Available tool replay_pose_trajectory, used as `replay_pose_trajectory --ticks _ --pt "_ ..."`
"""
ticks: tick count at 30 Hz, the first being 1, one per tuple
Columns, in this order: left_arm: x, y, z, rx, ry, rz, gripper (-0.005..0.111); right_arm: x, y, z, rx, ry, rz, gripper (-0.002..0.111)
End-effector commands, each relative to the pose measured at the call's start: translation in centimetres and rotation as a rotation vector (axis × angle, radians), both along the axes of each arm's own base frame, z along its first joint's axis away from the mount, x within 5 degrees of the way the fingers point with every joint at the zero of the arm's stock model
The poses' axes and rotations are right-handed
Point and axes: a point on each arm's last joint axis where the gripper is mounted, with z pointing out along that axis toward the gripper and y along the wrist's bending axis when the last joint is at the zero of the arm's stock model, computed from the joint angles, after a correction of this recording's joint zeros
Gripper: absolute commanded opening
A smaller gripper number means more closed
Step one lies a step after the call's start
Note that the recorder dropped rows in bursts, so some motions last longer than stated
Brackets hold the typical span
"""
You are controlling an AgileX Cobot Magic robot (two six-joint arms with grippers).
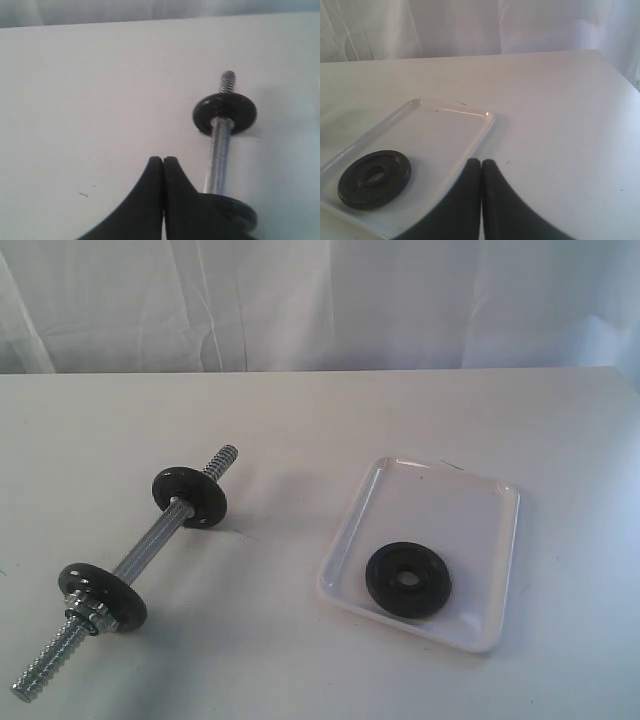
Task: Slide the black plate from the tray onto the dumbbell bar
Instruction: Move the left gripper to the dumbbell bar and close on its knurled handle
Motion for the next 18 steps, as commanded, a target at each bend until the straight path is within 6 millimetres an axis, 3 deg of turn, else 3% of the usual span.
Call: replay_pose_trajectory --ticks 1,7,13,18 --pt "1.1 -2.3 -0.1 0.084 0.07 -0.171 0.0 0.0 0.0 -0.1 0.006 -0.013 0.004 0.0" --pt "4.6 -5.8 -0.2 0.189 0.242 -0.319 0.0 0.0 0.0 -0.1 0.006 -0.013 0.004 0.0" --pt "9.9 -8.6 -0.8 0.292 0.471 -0.36 0.0 0.0 0.0 -0.1 0.006 -0.013 0.004 0.0" --pt "13.6 -10.4 -0.9 0.326 0.522 -0.377 0.0 0.0 0.0 0.0 0.006 -0.02 0.004 0.0"
